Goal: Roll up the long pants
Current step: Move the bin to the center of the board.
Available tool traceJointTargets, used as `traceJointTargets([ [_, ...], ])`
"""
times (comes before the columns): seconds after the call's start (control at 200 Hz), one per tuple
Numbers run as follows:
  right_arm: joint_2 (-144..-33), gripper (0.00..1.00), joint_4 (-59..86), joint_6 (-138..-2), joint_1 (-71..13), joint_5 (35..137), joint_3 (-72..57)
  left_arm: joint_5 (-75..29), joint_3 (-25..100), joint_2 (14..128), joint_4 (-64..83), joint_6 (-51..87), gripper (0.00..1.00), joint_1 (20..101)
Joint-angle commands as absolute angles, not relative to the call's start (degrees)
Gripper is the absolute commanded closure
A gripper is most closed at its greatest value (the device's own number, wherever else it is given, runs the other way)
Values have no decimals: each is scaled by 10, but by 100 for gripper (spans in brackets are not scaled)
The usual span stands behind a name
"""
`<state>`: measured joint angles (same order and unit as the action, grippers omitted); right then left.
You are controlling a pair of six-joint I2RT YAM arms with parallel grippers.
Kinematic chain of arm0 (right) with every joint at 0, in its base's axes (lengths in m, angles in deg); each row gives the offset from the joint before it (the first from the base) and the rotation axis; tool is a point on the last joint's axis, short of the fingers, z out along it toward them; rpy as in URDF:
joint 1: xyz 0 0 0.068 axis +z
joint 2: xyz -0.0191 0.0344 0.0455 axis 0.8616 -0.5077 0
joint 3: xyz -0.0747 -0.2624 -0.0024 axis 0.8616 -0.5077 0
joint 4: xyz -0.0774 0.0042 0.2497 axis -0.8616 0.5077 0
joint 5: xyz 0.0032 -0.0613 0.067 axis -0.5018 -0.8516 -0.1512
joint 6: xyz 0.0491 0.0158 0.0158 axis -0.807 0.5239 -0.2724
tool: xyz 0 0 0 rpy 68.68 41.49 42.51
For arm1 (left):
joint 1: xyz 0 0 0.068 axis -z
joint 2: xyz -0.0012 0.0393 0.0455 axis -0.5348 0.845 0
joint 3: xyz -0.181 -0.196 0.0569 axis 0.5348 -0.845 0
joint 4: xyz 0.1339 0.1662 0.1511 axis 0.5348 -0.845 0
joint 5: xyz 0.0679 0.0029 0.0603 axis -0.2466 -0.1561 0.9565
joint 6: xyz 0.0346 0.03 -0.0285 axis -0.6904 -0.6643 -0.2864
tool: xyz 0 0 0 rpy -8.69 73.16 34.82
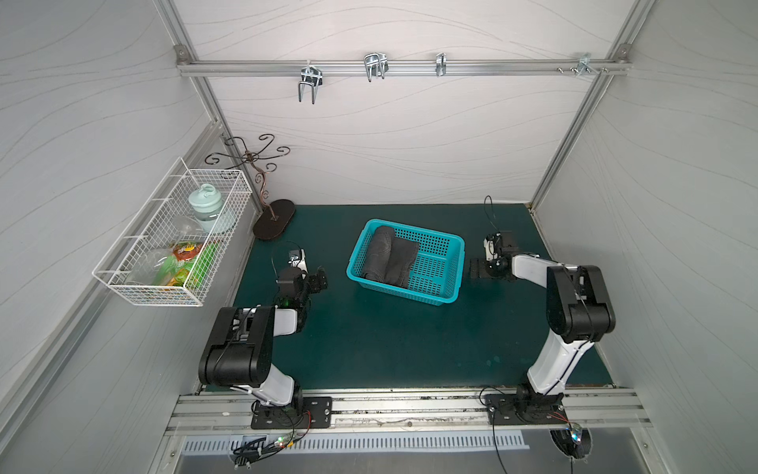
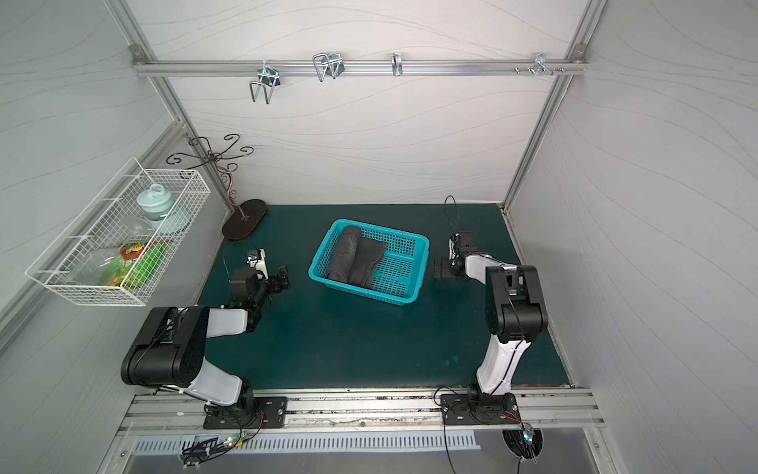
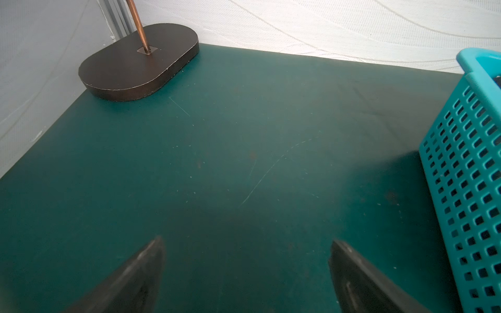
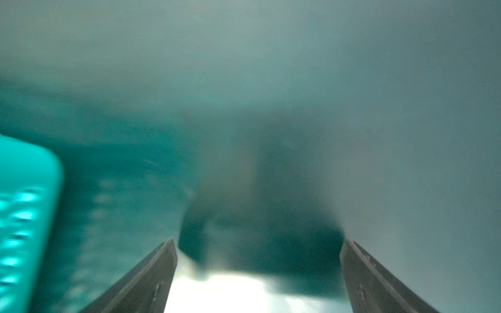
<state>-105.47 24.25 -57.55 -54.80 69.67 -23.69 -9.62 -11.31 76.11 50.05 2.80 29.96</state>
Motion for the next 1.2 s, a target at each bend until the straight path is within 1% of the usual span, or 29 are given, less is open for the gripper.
traceJointTargets([
  [0.0,-1068,1,224,-610,-555,673,-223,-97,-110,764,532,23,1,300],
  [0.135,-1055,1,209,-612,-554,663,-237,-97,-110,764,532,23,1,300],
  [0.345,-982,1,114,-608,-542,641,-328,-98,-109,764,532,24,1,299],
  [0.395,-982,1,112,-602,-535,633,-329,-97,-110,764,532,24,1,300],
  [0.47,-984,1,113,-593,-533,653,-326,-97,-110,764,532,24,1,300],
  [1.116,-991,1,119,-587,-539,690,-319,-97,-110,764,532,24,1,299],
  [1.196,-997,1,125,-573,-538,711,-311,-97,-110,764,532,23,1,300],
])
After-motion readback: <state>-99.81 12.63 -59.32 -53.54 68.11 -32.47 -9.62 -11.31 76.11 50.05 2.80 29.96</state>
